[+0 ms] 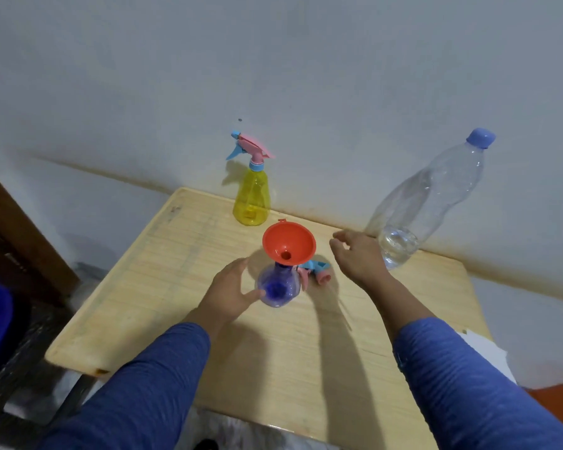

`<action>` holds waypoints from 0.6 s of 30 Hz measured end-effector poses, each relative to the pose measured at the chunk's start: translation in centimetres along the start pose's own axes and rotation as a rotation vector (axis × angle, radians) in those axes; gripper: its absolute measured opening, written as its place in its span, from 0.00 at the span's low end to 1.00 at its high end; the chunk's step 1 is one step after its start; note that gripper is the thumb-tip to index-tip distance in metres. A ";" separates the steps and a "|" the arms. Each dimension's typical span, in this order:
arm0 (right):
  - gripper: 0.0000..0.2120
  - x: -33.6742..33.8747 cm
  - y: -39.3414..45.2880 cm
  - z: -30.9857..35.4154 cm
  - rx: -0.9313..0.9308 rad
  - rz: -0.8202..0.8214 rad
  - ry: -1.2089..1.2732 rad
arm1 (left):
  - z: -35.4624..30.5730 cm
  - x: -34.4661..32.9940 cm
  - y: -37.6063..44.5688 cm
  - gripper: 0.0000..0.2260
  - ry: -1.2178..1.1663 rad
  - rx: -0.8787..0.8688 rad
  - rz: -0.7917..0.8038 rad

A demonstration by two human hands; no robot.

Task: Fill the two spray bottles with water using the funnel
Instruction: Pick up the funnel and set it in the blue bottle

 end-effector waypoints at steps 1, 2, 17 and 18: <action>0.19 -0.4 0.1 -0.7 -0.056 0.095 -0.088 | 0.6 0.6 0.3 0.34 0.063 0.035 0.034; 0.20 -0.8 0.2 -1.2 -0.099 0.183 -0.192 | 1.2 1.1 0.7 0.33 0.121 0.074 0.080; 0.10 6.8 3.6 2.7 -0.241 0.244 -0.546 | -12.2 12.0 9.5 0.19 0.900 -0.083 0.226; 0.09 8.0 3.8 3.3 -0.246 0.217 -0.545 | -14.3 12.5 10.1 0.20 0.921 -0.124 0.209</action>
Point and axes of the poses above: each hand's wrist, its own y-axis towards the middle knuckle, its own x-axis out of the back of the hand, z = x × y, the point moved 6 cm from there along y, towards the middle knuckle
